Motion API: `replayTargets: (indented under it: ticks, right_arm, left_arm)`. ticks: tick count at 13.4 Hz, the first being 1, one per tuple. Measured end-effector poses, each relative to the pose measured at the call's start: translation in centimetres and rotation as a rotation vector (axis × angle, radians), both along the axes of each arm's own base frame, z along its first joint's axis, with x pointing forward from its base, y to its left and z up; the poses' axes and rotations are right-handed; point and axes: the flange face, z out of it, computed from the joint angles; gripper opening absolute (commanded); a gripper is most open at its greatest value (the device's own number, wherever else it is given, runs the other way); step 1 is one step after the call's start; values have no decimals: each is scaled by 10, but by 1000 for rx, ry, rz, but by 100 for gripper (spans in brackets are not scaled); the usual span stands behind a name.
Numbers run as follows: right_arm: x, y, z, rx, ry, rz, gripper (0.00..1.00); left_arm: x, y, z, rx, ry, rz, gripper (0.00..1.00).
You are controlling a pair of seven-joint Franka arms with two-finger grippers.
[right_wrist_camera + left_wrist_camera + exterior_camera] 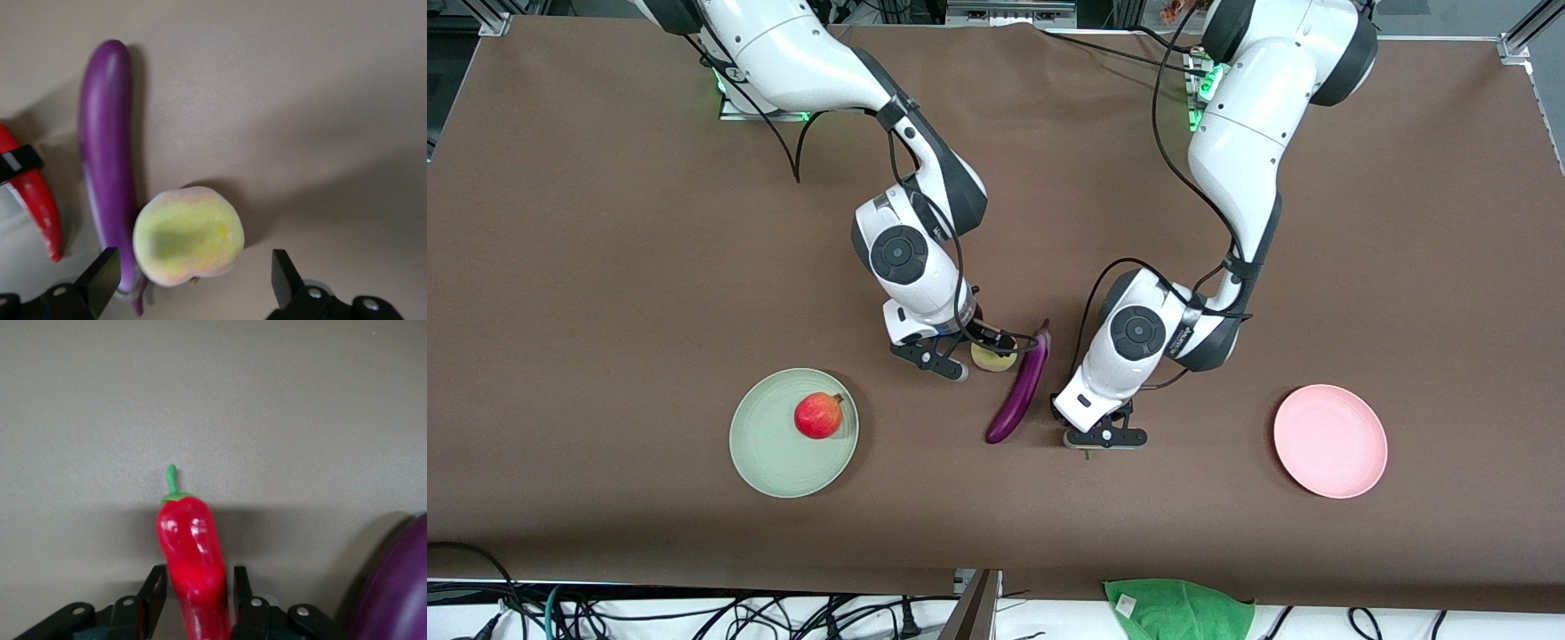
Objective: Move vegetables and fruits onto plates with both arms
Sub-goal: 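Release the apple, grasp the peach while the left gripper lifts the chili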
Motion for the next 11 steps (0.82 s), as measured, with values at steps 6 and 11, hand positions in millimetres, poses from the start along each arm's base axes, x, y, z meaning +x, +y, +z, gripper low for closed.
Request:
replayTargets:
  ticks: [6,11]
  right_arm:
    - [-33,24,-41,19,-51,-23,47]
    - [-9,-4,-18,-21,-72,22,4]
  left_arm:
    - [15,14,14,-6,-37,40,0]
    - [65,129,66,58,-44,-108,0]
